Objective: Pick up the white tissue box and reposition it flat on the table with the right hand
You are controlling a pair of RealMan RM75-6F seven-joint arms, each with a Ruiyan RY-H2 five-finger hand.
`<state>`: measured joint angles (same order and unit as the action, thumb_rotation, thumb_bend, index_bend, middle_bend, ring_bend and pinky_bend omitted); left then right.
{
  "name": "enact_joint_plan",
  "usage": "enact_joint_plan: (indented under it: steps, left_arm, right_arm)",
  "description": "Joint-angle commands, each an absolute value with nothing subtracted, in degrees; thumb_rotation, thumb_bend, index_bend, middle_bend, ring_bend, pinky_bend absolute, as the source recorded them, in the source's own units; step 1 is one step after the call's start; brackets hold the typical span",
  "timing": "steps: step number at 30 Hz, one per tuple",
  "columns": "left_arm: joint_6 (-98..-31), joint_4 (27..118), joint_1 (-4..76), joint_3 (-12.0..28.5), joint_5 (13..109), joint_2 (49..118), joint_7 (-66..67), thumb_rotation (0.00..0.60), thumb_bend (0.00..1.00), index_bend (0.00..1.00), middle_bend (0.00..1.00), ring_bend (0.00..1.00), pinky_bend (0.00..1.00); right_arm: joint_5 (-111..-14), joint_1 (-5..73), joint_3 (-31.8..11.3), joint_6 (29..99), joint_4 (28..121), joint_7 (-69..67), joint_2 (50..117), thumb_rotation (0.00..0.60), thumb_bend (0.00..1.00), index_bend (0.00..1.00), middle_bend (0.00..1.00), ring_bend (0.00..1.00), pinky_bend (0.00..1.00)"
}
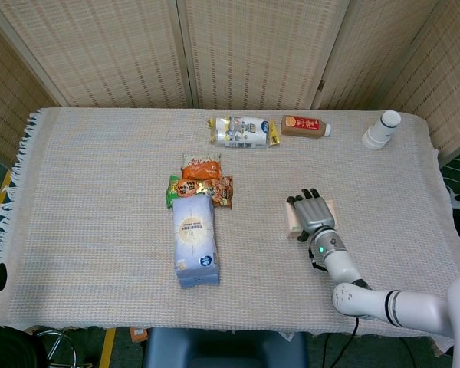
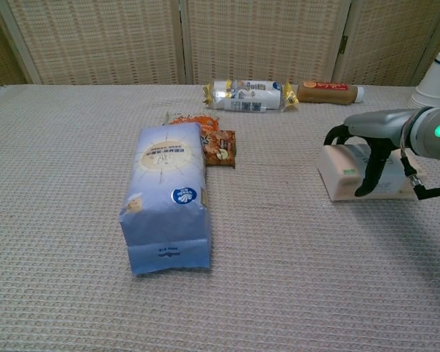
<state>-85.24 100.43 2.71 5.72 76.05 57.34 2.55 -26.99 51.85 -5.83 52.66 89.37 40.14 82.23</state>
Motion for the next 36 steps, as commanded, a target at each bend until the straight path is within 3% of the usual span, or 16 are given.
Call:
enact_joint_plan:
  steps: [1, 8, 18, 21, 25, 28, 31, 36]
  left_arm:
    - [-85.3, 100.5, 2.7, 5.7, 76.2, 57.3, 2.5, 0.6, 0.53, 0.13, 0.0, 0.0, 0.11]
    - [-85.5, 100.6, 2.6, 5.7, 76.3, 57.2, 2.4, 0.6, 0.53, 0.13, 0.0, 0.0, 0.11]
    - [-85.5, 100.7, 2.6, 5.7, 76.3, 57.2, 2.6, 0.6, 0.52, 0.13, 0.0, 0.0, 0.11]
    - [-85.6, 100.8, 2.5, 5.7, 76.3, 57.2, 2.5, 0.6, 0.52, 0.13, 0.0, 0.0, 0.11]
    - [-85.8, 101.0, 2.4, 5.7, 76.3, 57.1, 2.4, 0.6, 0.52, 0.13, 0.0, 0.0, 0.11]
    - [-85.6, 101.0, 2.4, 5.6, 76.2, 57.1, 2.7, 0.6, 0.53, 0.13, 0.0, 0.0, 0.11]
    - [-85.6, 101.1, 2.4, 5.7, 76.0, 57.1, 2.5, 0.6, 0.52, 0.13, 0.0, 0.0, 0.11]
    - [-85.5, 101.0, 2.4, 5.8, 75.9, 57.1, 2.4, 0.6, 0.52, 0.13, 0.0, 0.0, 0.11]
  right_arm:
    - [-27.2, 51.9, -5.7, 52.8, 89.3, 39.9, 82.3, 0.6, 0.02, 0.26, 0.24, 0.13, 0.0]
    - [-29.0, 51.7, -5.4, 54.5, 88.6, 39.2, 83.2, 0.6, 0.13, 0.4, 0.32, 0.17, 0.0]
    - [-38.6, 48.8, -6.9, 57.4, 89.1, 32.1, 82.6, 0.6, 0.19, 0.5, 0.42, 0.25, 0.0]
    - [-46.8, 46.0, -9.3, 56.9, 90.5, 20.6, 81.3, 0.6, 0.2, 0.54, 0.45, 0.28, 0.0]
    - [-62.2, 39.5, -13.7, 52.4, 93.0, -11.9, 77.8, 0.6, 0.22, 0.55, 0.47, 0.31, 0.0]
    - [-74.6, 36.2, -14.1, 53.6, 88.4, -34.4, 77.9, 0.6, 0.23, 0.55, 0.47, 0.31, 0.0]
    - [-83.4, 35.5, -12.1, 57.2, 81.0, -45.6, 79.5, 0.6, 0.24, 0.55, 0.48, 0.32, 0.0]
    - [-88.8, 35.2, -9.8, 60.7, 75.4, -52.1, 81.0, 0.6, 0.27, 0.57, 0.49, 0.34, 0.0]
